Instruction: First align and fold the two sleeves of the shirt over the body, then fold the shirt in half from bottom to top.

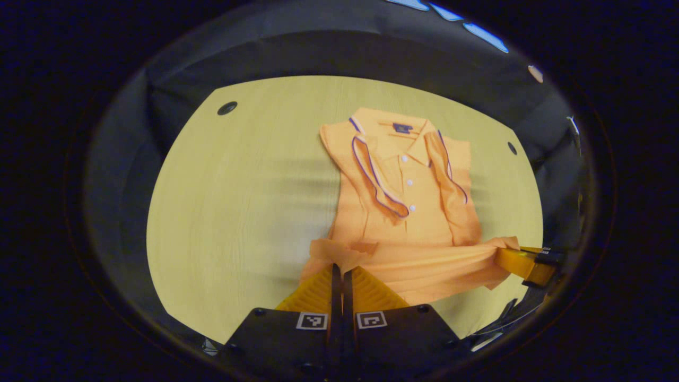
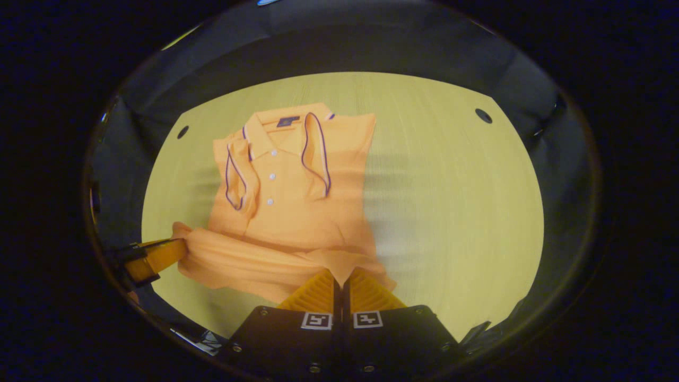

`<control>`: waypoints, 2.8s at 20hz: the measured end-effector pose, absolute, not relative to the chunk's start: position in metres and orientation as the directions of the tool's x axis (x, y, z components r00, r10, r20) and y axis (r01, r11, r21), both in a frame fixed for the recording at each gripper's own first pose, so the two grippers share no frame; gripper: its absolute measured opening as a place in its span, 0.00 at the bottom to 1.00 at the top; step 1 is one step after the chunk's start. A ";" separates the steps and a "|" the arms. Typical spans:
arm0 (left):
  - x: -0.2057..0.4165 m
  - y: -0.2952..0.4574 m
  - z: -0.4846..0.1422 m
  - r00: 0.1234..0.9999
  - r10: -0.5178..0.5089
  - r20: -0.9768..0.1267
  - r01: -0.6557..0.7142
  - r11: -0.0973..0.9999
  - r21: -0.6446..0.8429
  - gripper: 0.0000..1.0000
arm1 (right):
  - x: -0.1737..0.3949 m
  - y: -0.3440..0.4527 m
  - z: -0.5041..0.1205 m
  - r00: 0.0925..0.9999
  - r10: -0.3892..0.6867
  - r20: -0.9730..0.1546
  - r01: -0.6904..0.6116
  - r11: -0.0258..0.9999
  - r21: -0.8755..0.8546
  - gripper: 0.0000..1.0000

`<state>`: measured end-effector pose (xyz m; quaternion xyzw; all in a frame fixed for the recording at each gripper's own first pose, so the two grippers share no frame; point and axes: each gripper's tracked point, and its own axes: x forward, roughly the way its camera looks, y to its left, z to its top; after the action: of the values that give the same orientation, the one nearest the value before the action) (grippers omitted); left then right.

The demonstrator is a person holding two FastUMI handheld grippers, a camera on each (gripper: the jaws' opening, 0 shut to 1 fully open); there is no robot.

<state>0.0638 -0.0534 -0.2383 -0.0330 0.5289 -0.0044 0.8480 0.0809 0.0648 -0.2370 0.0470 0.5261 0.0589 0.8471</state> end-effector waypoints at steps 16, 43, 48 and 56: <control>0.292 -0.057 -0.247 0.624 -0.035 -0.781 -0.036 0.997 -0.073 0.06 | 0.300 0.070 -0.225 0.628 0.158 -0.762 0.005 0.978 0.207 0.00; 0.286 -0.066 -0.241 0.648 -0.038 -0.761 -0.028 0.997 -0.073 0.67 | 0.307 0.059 -0.218 0.697 0.151 -0.701 0.006 0.977 0.215 0.37; 0.206 -0.073 -0.198 0.624 -0.061 -0.779 -0.034 0.994 -0.105 0.58 | 0.239 0.054 -0.171 0.700 0.158 -0.696 -0.008 0.977 0.214 0.37; 0.059 -0.069 -0.132 0.632 -0.070 -0.771 -0.032 0.993 -0.116 0.58 | 0.112 0.066 -0.109 0.726 0.203 -0.657 -0.076 0.973 0.216 0.37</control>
<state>0.0590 -0.0691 -0.1318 -0.0593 0.4286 -0.0104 0.9015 0.1118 0.0661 -0.1090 0.0874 0.3624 0.0753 0.9248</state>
